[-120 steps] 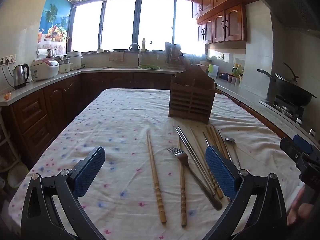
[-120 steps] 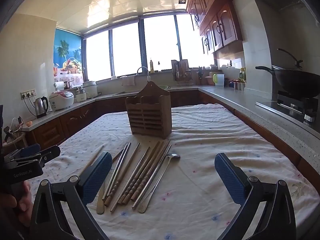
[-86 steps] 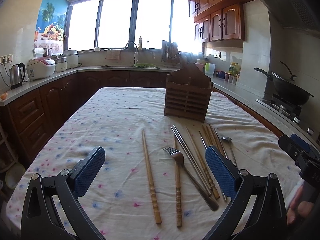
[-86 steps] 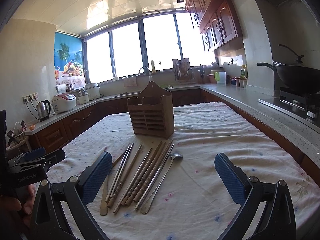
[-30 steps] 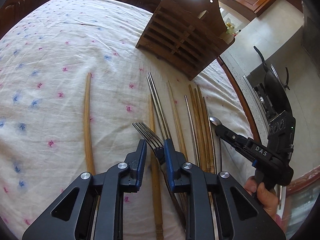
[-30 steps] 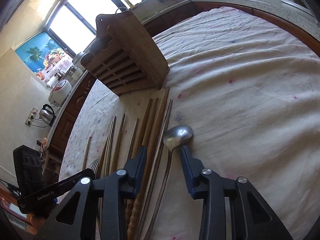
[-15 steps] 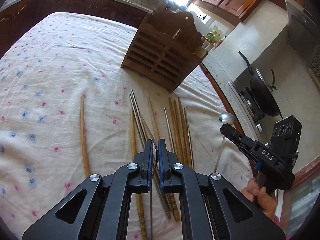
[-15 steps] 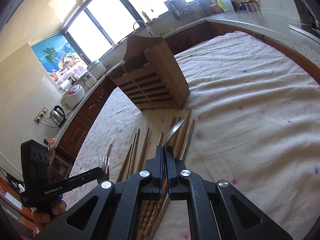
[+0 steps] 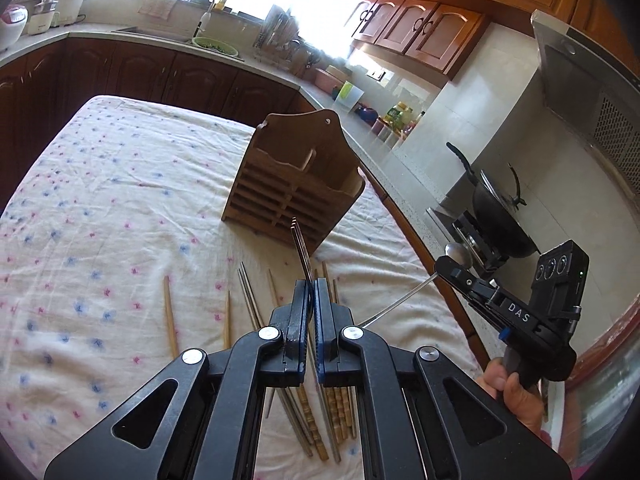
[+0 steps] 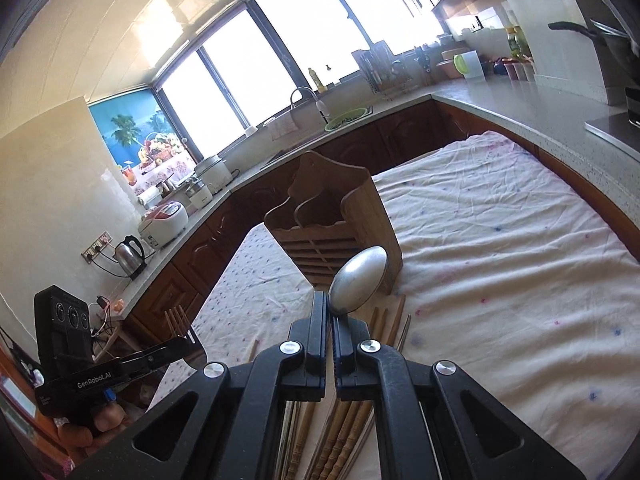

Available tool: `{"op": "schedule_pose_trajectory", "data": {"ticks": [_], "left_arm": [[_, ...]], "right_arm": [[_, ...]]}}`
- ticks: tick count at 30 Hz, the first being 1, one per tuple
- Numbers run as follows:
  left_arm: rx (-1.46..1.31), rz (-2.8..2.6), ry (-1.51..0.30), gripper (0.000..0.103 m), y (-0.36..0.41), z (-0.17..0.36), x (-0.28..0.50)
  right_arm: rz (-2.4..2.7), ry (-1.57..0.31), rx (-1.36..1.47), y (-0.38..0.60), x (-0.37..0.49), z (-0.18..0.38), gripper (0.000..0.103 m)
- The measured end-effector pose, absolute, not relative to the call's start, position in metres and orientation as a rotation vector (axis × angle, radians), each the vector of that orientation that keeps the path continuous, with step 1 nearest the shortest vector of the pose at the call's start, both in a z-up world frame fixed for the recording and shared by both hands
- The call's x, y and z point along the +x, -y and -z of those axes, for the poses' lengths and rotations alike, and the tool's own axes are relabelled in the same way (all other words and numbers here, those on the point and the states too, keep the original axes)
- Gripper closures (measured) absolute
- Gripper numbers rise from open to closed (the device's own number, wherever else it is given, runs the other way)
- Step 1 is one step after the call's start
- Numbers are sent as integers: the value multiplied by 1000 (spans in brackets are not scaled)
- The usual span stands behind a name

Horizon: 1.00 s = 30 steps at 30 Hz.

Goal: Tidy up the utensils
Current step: 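Carry the spoon and fork into the wooden holder and open both grippers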

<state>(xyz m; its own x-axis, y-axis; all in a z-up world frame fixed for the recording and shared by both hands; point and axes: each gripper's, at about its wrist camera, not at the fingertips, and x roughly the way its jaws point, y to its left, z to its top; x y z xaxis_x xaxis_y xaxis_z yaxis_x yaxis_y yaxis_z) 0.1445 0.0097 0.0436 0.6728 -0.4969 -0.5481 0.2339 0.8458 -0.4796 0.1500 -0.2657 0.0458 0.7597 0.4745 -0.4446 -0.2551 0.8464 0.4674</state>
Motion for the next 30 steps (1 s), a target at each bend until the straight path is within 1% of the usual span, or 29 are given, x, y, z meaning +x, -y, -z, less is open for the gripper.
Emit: {"op": "schedule_pose_trajectory", "data": {"ticks": [9, 17, 20, 25, 30], "left_arm": [[-382, 432, -646, 101, -15, -80, 176], [-370, 453, -511, 101, -11, -136, 236], [-392, 456, -484, 101, -10, -148, 265], [-457, 446, -459, 101, -13, -142, 305], [-483, 421, -456, 101, -13, -114, 327]], "right_arm": [[-391, -524, 363, 264, 172, -69, 101], [-347, -417, 277, 259, 214, -113, 101], [-332, -376, 233, 256, 235, -132, 101], [-304, -352, 154, 247, 264, -143, 101], [-296, -401, 97, 233, 285, -121, 101]]}}
